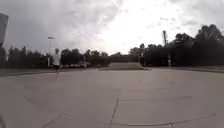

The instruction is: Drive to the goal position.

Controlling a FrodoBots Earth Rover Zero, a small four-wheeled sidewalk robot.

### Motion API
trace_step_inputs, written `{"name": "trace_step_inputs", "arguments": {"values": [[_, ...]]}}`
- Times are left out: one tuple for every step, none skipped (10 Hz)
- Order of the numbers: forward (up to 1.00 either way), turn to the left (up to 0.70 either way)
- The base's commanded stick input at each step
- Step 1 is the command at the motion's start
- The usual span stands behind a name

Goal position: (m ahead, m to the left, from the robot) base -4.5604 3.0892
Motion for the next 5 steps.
{"name": "trace_step_inputs", "arguments": {"values": [[0.70,-0.01],[0.70,-0.01],[0.70,-0.01],[0.70,-0.01],[0.70,-0.01]]}}
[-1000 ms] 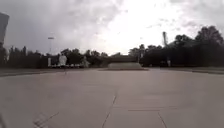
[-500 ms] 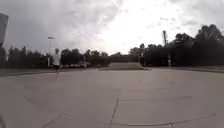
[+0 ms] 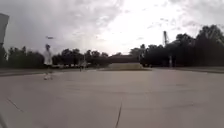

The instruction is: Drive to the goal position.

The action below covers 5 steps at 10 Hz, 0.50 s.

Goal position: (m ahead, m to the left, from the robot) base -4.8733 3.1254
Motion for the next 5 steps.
{"name": "trace_step_inputs", "arguments": {"values": [[0.70,-0.01],[0.70,-0.01],[0.70,-0.01],[0.70,-0.01],[0.70,-0.01]]}}
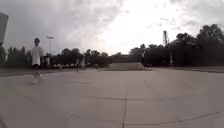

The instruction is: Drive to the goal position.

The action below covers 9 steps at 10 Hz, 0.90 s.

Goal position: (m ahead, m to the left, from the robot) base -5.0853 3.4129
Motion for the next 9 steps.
{"name": "trace_step_inputs", "arguments": {"values": [[0.70,-0.01],[0.70,-0.01],[0.70,-0.01],[0.70,-0.01],[0.70,-0.01],[0.70,-0.01],[0.70,-0.01],[0.70,-0.01],[0.70,-0.01]]}}
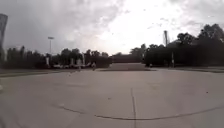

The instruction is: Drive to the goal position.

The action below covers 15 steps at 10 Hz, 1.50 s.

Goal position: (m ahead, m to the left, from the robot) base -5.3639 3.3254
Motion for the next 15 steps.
{"name": "trace_step_inputs", "arguments": {"values": [[0.70,-0.01],[0.70,-0.01],[0.70,-0.01],[0.70,-0.01],[0.70,-0.01],[0.70,-0.01],[0.70,-0.01],[0.70,-0.01],[0.70,-0.01],[0.70,-0.01],[0.70,-0.01],[0.70,-0.01],[0.70,-0.01],[0.70,-0.01],[0.70,-0.01]]}}
